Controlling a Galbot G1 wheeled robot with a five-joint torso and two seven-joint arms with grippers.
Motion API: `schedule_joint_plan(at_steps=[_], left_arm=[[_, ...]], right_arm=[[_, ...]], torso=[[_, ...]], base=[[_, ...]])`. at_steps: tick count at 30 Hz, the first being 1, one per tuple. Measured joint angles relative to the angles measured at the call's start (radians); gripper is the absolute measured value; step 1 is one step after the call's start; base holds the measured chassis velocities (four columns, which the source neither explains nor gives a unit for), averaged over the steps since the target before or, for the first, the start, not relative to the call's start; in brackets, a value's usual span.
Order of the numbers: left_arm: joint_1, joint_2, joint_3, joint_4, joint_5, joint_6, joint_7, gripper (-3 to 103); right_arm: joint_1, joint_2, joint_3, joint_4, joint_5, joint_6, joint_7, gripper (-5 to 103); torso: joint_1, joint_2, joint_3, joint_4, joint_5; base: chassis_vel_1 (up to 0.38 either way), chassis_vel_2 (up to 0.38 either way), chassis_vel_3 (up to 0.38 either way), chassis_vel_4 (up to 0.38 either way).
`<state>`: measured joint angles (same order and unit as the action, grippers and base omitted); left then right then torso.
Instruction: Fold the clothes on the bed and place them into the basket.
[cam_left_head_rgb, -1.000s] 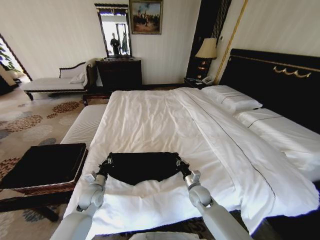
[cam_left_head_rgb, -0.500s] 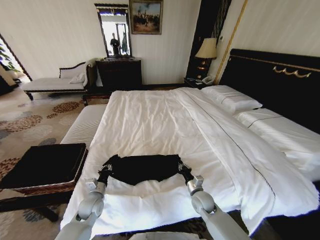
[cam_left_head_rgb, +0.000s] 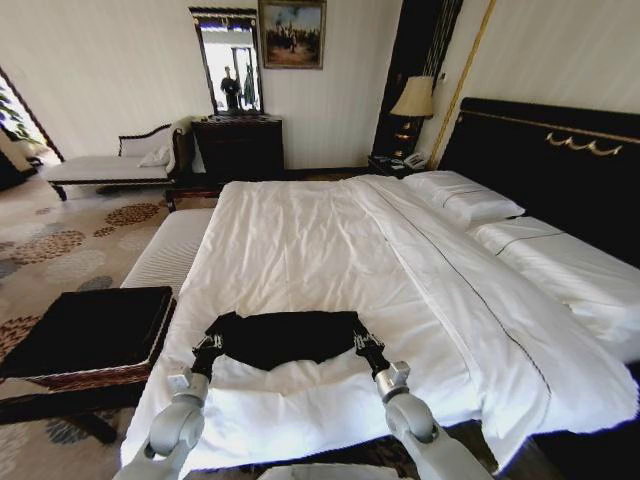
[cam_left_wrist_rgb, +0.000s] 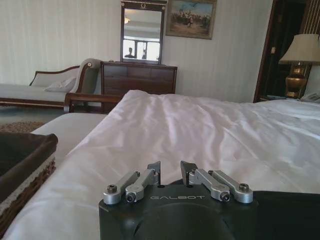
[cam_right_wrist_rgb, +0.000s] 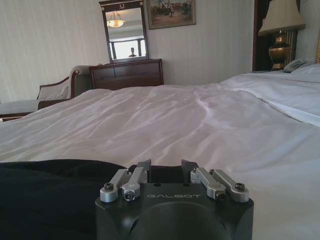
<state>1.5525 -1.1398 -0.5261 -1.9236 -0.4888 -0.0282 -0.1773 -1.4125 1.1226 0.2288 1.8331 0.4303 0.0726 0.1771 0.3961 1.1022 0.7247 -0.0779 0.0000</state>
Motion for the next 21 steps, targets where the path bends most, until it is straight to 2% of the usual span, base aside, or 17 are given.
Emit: schedule_joint_plan(at_steps=[1, 2, 5, 6, 7, 8, 9, 10, 11, 12, 13, 14, 15, 16, 17, 18, 21], left_arm=[[0.011, 0.004, -0.022, -0.013, 0.000, -0.001, 0.000, 28], [0.018, 0.008, -0.039, -0.023, -0.002, -0.002, 0.001, 33], [0.021, 0.037, -0.066, -0.067, -0.026, 0.012, -0.004, 43], [0.021, 0.037, -0.066, -0.067, -0.026, 0.012, -0.004, 43], [0.012, 0.048, -0.058, -0.078, -0.030, 0.025, -0.009, 49], [-0.007, 0.064, -0.035, -0.092, -0.032, 0.049, -0.014, 55], [-0.029, 0.079, -0.008, -0.097, -0.033, 0.072, -0.021, 55], [-0.072, 0.103, 0.050, -0.094, -0.036, 0.099, -0.035, 60], [-0.113, 0.121, 0.106, -0.078, -0.045, 0.117, -0.038, 66], [-0.113, 0.121, 0.106, -0.078, -0.045, 0.117, -0.038, 66], [-0.129, 0.127, 0.125, -0.069, -0.048, 0.122, -0.039, 72], [-0.177, 0.143, 0.180, -0.037, -0.055, 0.129, -0.041, 77], [-0.177, 0.143, 0.180, -0.037, -0.055, 0.129, -0.041, 77], [-0.226, 0.151, 0.233, 0.007, -0.056, 0.131, -0.042, 77], [-0.259, 0.155, 0.269, 0.044, -0.055, 0.131, -0.041, 88], [-0.293, 0.155, 0.307, 0.092, -0.048, 0.129, -0.041, 93], [-0.308, 0.152, 0.332, 0.135, -0.041, 0.125, -0.041, 97]], right_arm=[[-0.014, -0.009, 0.010, 0.022, 0.005, 0.000, 0.006, 40], [-0.022, -0.020, 0.018, 0.040, 0.011, -0.001, 0.011, 40], [-0.012, -0.064, 0.025, 0.092, 0.044, -0.031, 0.029, 57], [-0.012, -0.064, 0.025, 0.092, 0.044, -0.031, 0.029, 57], [0.000, -0.078, 0.018, 0.100, 0.057, -0.046, 0.033, 57], [0.021, -0.096, 0.004, 0.107, 0.075, -0.068, 0.038, 62], [0.048, -0.114, -0.014, 0.108, 0.094, -0.089, 0.040, 68], [0.091, -0.135, -0.045, 0.101, 0.119, -0.116, 0.041, 68], [0.130, -0.144, -0.074, 0.085, 0.132, -0.130, 0.039, 79], [0.130, -0.144, -0.074, 0.085, 0.132, -0.130, 0.039, 79], [0.147, -0.147, -0.086, 0.076, 0.136, -0.134, 0.037, 79], [0.189, -0.150, -0.119, 0.049, 0.143, -0.141, 0.032, 85], [0.189, -0.150, -0.119, 0.049, 0.143, -0.141, 0.032, 85], [0.229, -0.148, -0.152, 0.020, 0.145, -0.145, 0.026, 90], [0.258, -0.143, -0.181, -0.005, 0.144, -0.146, 0.023, 95], [0.286, -0.131, -0.214, -0.040, 0.137, -0.146, 0.020, 98], [0.302, -0.112, -0.240, -0.080, 0.122, -0.146, 0.016, 100]], torso=[[0.000, 0.000, 0.000, 0.0000, 0.0001], [0.000, 0.000, 0.000, 0.0000, 0.0000], [0.000, 0.000, 0.000, 0.0002, 0.0001], [0.000, 0.000, 0.000, 0.0002, 0.0001], [0.000, 0.000, 0.000, 0.0003, 0.0001], [0.000, 0.000, 0.000, 0.0001, 0.0001], [0.000, 0.000, 0.000, 0.0000, 0.0000], [0.000, 0.000, 0.000, -0.0001, 0.0000], [0.000, 0.000, 0.000, -0.0002, 0.0000], [0.000, 0.000, 0.000, -0.0002, 0.0000], [0.000, 0.000, 0.000, 0.0000, 0.0000], [0.000, 0.000, 0.000, -0.0001, 0.0000], [0.000, 0.000, 0.000, -0.0001, 0.0000], [0.000, 0.000, 0.000, -0.0002, 0.0001], [0.000, 0.000, 0.000, -0.0001, -0.0004], [0.000, 0.000, 0.000, 0.0000, -0.0002], [0.000, 0.000, 0.000, -0.0001, -0.0001]], base=[[0.000, 0.000, 0.000, 0.000], [0.000, 0.000, 0.000, 0.000], [0.000, 0.000, 0.000, 0.000], [0.000, 0.000, 0.000, 0.000], [0.000, 0.000, 0.000, 0.000], [0.000, 0.000, 0.000, 0.000], [0.000, 0.000, 0.000, 0.000], [0.000, 0.000, 0.000, 0.000], [0.000, 0.000, 0.000, 0.000], [0.000, 0.000, 0.000, 0.000], [0.000, 0.000, 0.000, 0.000], [0.000, 0.000, 0.000, 0.000], [0.000, 0.000, 0.000, 0.000], [0.000, 0.000, 0.000, 0.000], [0.000, 0.000, 0.000, 0.000], [0.000, 0.000, 0.000, 0.000], [0.000, 0.000, 0.000, 0.000]])
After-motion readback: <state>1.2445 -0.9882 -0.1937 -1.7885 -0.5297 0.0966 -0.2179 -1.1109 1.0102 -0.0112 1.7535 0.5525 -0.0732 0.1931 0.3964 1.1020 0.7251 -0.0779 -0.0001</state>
